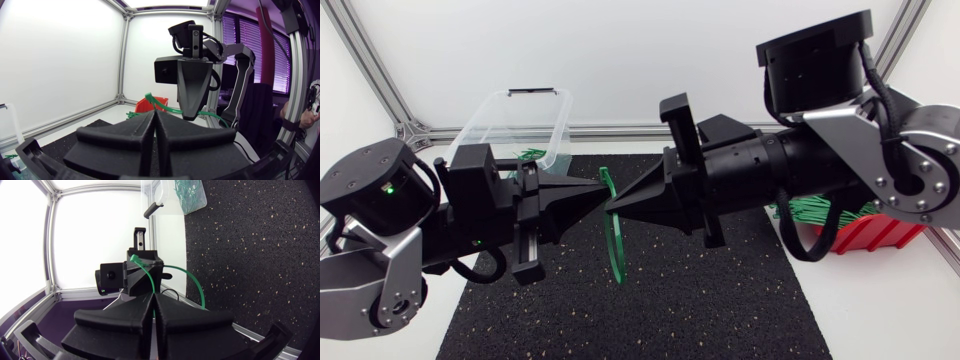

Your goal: Take a green cable tie from the red box, thread the tail through the head to close it, then place it in the transparent bin on the left.

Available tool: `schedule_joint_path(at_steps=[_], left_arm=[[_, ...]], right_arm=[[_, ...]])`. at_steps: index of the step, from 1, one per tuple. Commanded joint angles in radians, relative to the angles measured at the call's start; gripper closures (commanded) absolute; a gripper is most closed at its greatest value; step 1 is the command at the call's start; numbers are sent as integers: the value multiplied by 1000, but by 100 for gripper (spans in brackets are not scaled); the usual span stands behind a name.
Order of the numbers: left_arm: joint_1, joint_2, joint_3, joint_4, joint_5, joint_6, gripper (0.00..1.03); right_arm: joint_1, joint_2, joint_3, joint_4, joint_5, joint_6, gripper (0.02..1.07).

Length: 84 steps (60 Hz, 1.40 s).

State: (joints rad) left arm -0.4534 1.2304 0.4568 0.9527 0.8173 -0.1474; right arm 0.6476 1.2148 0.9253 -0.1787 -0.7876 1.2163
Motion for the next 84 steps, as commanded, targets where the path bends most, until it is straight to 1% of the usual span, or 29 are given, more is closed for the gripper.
schedule_joint_path(at_steps=[1,13,31,38,41,50,68,84], left_arm=[[5,35,5,18,10,35,100],[51,115,54,18,10,39,100],[73,106,89,18,11,40,100],[82,95,97,18,48,42,100],[81,92,98,18,74,40,100],[67,87,88,20,108,71,100],[61,139,95,29,108,85,100],[56,119,86,27,108,74,100]], right_arm=[[12,-38,-20,7,10,23,102],[12,-44,-25,5,10,23,102],[21,-23,-31,22,11,23,102],[29,-20,-32,25,11,22,102],[35,-18,-31,27,11,22,102],[61,-15,-26,30,11,22,102],[73,3,-28,42,13,28,102],[81,6,-28,67,17,31,102]])
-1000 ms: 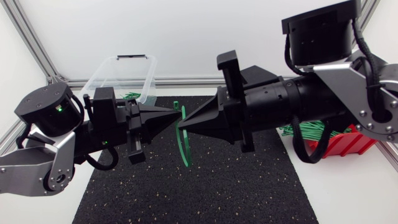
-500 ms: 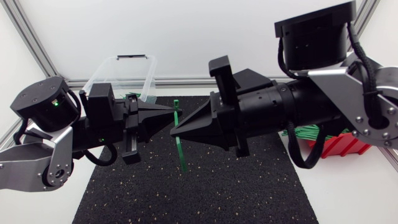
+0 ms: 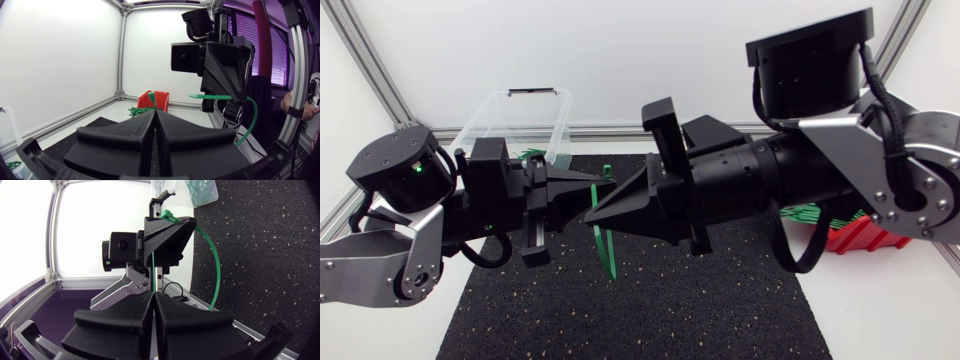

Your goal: Take a green cable tie from the red box, thread the tail through the head to close it, then place it in the transparent bin on the left.

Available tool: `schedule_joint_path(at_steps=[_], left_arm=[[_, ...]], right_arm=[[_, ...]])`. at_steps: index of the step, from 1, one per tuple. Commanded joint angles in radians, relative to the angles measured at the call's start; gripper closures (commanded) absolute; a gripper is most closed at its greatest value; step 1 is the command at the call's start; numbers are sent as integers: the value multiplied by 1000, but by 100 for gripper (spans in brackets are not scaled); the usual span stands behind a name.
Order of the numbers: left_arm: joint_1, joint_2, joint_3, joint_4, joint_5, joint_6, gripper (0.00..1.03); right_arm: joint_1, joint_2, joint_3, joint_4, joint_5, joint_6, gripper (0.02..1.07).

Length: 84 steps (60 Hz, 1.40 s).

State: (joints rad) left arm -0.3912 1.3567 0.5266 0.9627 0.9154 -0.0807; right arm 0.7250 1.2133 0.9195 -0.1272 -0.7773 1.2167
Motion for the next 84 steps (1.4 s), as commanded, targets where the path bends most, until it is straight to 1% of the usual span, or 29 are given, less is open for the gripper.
schedule_joint_path(at_steps=[1,14,25,68,84], left_arm=[[-8,-14,12,18,10,9,100],[-11,-45,-14,19,8,10,100],[-11,-87,-39,18,7,7,100],[-21,-123,-79,16,7,18,100],[-52,-157,-99,18,7,12,100]], right_arm=[[2,5,-22,15,7,30,102],[-32,-9,-38,28,10,30,102],[-30,-15,-38,31,13,30,102],[-32,-26,-47,58,41,43,102],[-47,-18,-44,55,36,58,102]])
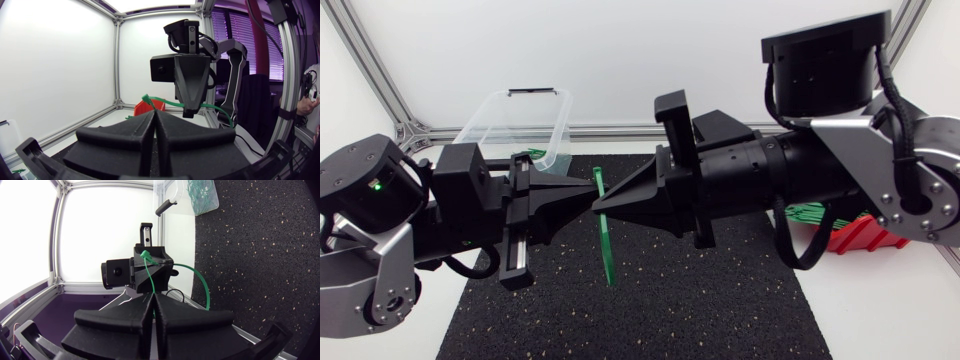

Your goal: Take a green cable tie from the red box, thread the tail through the head to close it, then place it in the transparent bin on the left.

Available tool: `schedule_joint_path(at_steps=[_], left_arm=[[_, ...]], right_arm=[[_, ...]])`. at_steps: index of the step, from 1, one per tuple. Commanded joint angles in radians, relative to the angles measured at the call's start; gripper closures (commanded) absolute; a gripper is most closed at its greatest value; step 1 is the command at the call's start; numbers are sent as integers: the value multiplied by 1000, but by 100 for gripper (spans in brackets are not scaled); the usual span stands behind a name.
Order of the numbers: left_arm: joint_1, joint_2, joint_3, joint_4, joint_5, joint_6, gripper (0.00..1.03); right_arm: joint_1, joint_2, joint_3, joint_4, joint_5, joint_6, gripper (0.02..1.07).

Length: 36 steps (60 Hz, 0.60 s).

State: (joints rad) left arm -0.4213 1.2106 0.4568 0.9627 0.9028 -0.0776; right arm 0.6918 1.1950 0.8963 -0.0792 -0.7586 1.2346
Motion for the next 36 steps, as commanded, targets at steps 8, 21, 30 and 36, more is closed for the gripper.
schedule_joint_path(at_steps=[8,21,30,36], left_arm=[[-43,-3,-27,18,19,15,100],[-54,1,-27,18,2,25,100],[-48,0,-27,18,2,27,100],[-48,-6,-29,18,2,25,100]], right_arm=[[-2,3,-16,6,18,49,102],[-8,3,-7,4,19,68,102],[-25,-17,-8,6,25,78,102],[-34,-18,-10,6,28,86,102]])
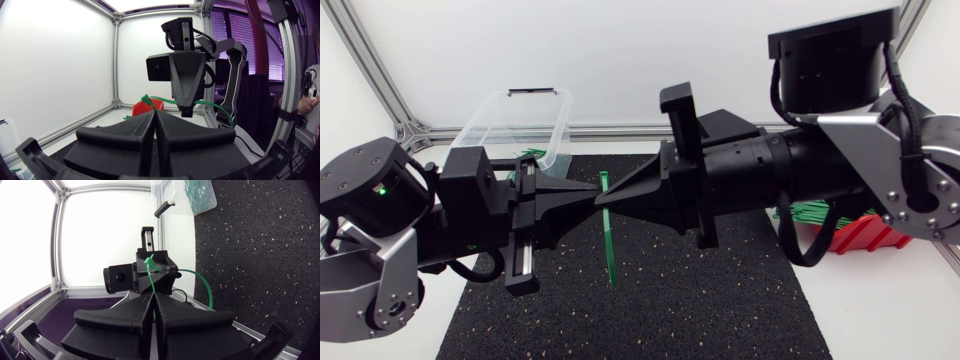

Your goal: Take a green cable tie from the red box, thread the tail through the head to close it, then place it in the transparent bin on the left.

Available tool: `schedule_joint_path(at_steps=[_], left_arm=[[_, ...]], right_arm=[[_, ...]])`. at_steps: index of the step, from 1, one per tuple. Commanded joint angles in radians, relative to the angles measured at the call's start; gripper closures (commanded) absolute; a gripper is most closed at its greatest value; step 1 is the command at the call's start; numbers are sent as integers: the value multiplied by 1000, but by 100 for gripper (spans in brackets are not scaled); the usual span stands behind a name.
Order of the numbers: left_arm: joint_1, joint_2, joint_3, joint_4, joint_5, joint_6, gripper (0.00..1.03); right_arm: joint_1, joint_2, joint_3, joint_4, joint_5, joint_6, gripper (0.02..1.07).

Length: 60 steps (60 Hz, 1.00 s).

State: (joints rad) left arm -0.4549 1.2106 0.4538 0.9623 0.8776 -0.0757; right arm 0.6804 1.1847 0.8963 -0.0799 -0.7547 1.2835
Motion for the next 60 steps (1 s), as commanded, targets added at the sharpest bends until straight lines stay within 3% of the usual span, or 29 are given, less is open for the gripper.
schedule_joint_path(at_steps=[1,29,46,50,53,54,60], left_arm=[[-14,-8,-26,16,27,24,100],[-41,-43,-14,16,27,1,100],[4,-19,34,10,27,-91,100],[13,-2,46,9,37,-110,100],[27,3,49,9,57,-133,100],[27,3,49,9,58,-133,100],[30,1,54,9,73,-148,100]], right_arm=[[-22,-8,-10,6,25,39,102],[-47,3,-2,17,77,62,102],[-51,-34,-13,49,106,40,97],[-51,-42,-16,52,109,34,80],[-50,-60,-19,65,101,34,51],[-50,-63,-19,68,100,34,46],[-51,-79,-22,71,100,22,40]])
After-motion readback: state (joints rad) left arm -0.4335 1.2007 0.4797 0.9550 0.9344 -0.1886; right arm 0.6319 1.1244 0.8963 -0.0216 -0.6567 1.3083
